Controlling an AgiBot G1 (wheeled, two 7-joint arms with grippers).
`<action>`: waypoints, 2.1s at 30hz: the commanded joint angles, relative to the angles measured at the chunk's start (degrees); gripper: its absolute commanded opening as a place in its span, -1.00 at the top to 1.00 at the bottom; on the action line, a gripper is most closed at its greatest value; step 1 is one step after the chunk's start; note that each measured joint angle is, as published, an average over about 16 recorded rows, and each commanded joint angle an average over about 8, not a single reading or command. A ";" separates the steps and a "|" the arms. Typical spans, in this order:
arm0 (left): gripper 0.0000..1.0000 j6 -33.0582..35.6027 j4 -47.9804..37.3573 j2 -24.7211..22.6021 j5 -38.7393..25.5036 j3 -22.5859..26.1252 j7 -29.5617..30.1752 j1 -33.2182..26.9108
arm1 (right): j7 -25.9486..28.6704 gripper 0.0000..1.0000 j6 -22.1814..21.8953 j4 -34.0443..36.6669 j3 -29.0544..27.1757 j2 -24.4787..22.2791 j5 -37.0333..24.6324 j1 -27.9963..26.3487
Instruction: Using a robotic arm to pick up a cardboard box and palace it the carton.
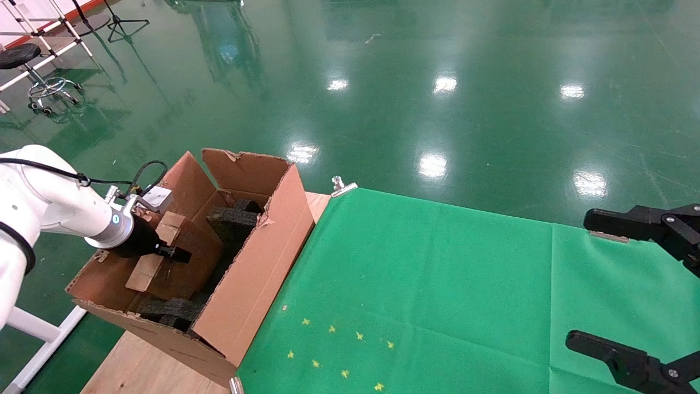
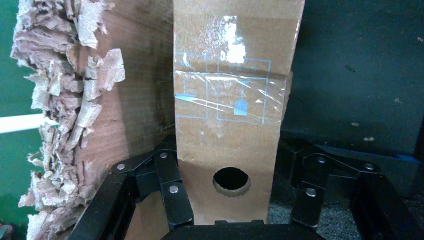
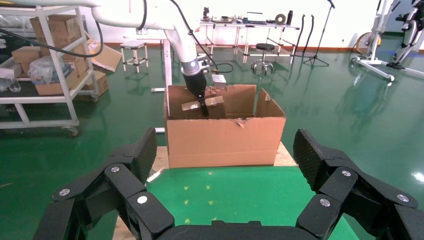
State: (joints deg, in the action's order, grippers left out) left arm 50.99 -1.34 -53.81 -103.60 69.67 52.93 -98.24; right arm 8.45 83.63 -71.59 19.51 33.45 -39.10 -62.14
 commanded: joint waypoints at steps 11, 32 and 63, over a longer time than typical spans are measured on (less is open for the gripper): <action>-1.00 0.37 0.01 0.04 0.03 0.01 0.00 -0.04 | 0.00 -1.00 0.00 0.00 0.00 0.00 0.00 0.00; -1.00 7.78 6.61 6.61 7.76 -5.30 -7.29 -6.01 | -0.01 -1.00 -0.01 0.01 0.00 0.00 0.00 0.00; -1.00 27.12 24.26 17.90 24.62 -16.67 -11.86 -5.45 | -0.02 -1.00 -0.03 0.03 0.00 -0.01 0.04 0.01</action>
State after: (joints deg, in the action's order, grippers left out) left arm 78.10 23.16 -35.94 -78.82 52.83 40.88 -103.44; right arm 8.43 83.60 -71.57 19.52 33.44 -39.06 -62.14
